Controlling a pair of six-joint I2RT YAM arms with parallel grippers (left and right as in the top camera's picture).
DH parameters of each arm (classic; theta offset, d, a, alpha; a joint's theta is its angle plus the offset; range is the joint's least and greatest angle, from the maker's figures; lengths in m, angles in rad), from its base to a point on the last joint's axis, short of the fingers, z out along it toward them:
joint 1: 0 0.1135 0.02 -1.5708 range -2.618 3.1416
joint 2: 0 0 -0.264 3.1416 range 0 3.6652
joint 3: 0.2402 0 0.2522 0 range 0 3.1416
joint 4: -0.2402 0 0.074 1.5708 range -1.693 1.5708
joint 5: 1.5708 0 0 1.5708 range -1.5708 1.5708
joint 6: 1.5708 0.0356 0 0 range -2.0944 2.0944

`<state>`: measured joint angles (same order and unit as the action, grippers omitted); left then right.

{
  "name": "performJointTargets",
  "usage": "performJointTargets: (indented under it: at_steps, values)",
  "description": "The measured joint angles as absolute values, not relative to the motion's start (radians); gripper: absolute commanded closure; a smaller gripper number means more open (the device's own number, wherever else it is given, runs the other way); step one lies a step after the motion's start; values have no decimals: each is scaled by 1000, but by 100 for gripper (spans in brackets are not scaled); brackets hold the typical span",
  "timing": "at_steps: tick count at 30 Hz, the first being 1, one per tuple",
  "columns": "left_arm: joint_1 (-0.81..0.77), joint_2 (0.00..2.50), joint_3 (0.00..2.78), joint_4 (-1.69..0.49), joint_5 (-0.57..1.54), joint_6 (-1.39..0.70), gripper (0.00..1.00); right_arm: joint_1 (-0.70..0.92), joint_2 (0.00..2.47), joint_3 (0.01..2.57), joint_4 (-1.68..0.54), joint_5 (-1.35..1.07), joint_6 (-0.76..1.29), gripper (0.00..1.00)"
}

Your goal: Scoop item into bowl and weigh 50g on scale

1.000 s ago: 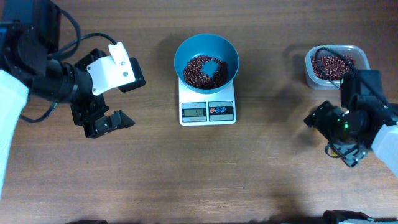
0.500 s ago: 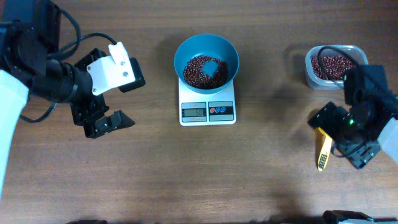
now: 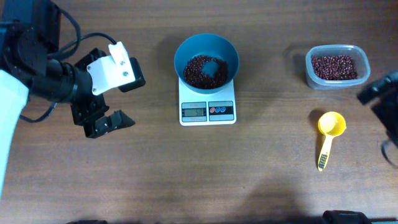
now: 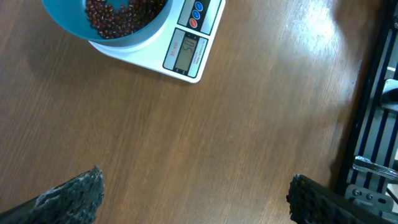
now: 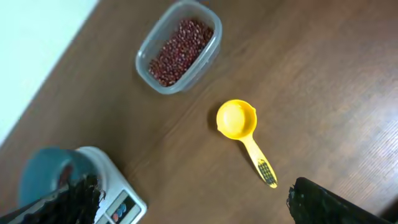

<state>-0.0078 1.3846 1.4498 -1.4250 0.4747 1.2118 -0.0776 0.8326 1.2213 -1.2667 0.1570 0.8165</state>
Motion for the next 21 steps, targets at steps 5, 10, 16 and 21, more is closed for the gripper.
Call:
performJointTargets:
  at_steps: [5, 10, 16, 21]
  values:
    - [-8, 1385, 1450, -1424, 474, 1212, 1, -78, 556, 1228, -1378, 157, 816, 1]
    - [-8, 1385, 1450, -1425, 475, 1212, 1, -78, 490, 1228, -1415, 157, 819, 1]
    - [-8, 1385, 1450, -1424, 475, 1212, 1, -78, 490, 1228, -1395, 176, 801, 2]
    - [-8, 1385, 1450, -1425, 475, 1212, 1, -78, 435, 1227, -1293, 129, 521, 1]
